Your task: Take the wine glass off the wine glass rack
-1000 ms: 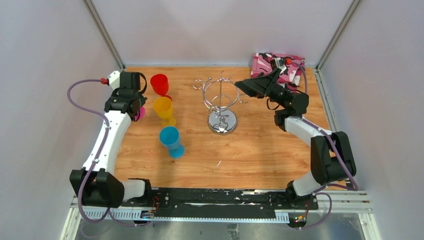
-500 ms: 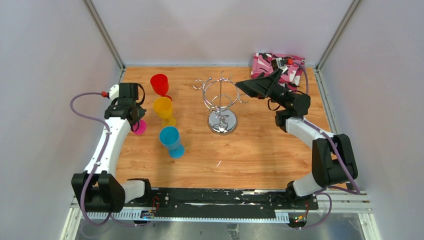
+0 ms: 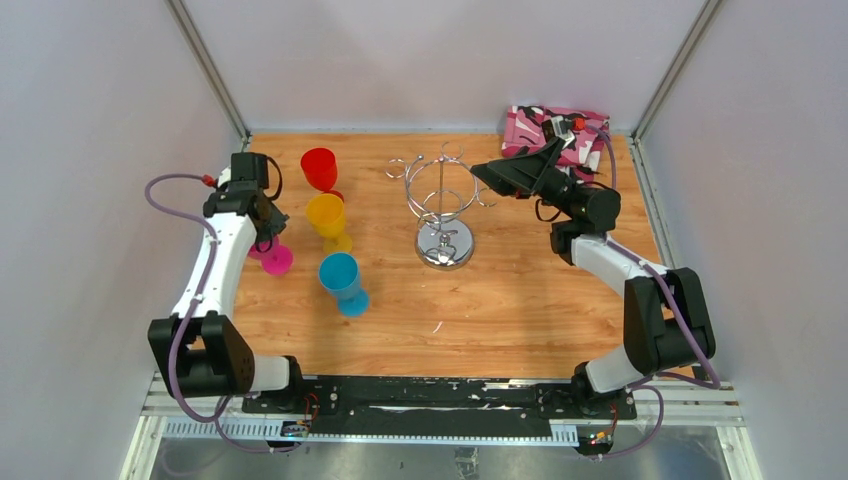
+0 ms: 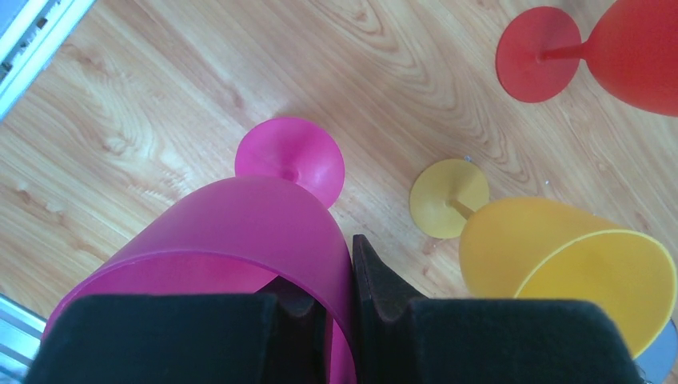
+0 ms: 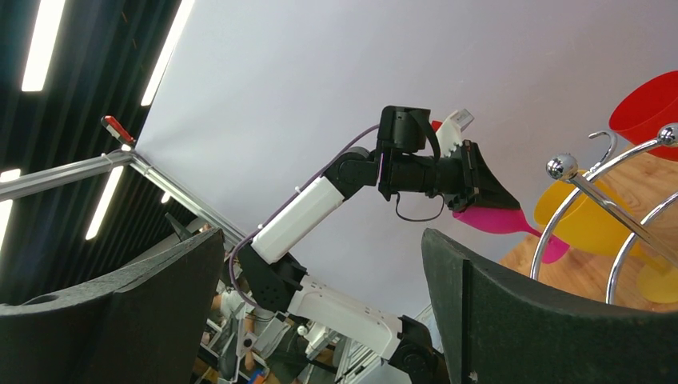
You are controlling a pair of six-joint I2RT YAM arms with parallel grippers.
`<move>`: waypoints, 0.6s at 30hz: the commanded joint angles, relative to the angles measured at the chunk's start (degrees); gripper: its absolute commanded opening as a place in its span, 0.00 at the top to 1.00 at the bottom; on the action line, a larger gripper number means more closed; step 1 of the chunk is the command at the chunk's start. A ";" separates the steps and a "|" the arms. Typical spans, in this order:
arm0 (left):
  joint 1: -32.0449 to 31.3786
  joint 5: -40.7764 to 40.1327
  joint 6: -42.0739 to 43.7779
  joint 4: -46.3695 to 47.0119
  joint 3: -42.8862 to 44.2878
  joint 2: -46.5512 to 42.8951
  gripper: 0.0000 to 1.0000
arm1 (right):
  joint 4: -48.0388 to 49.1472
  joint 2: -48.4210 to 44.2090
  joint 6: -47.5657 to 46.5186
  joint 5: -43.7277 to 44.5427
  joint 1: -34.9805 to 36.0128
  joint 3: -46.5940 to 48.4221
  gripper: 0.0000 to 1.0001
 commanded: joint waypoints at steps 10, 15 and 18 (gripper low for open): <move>0.72 1.50 5.17 -3.52 5.75 4.29 1.00 | 3.92 0.72 0.66 -1.08 -0.95 -0.15 0.01; 0.76 0.81 5.81 -2.35 5.23 6.78 1.00 | 3.92 0.64 0.47 -1.50 -0.96 -0.15 0.01; 0.76 1.01 5.84 -1.03 4.38 7.50 1.00 | 3.92 0.97 0.27 -1.53 -0.97 -0.11 0.01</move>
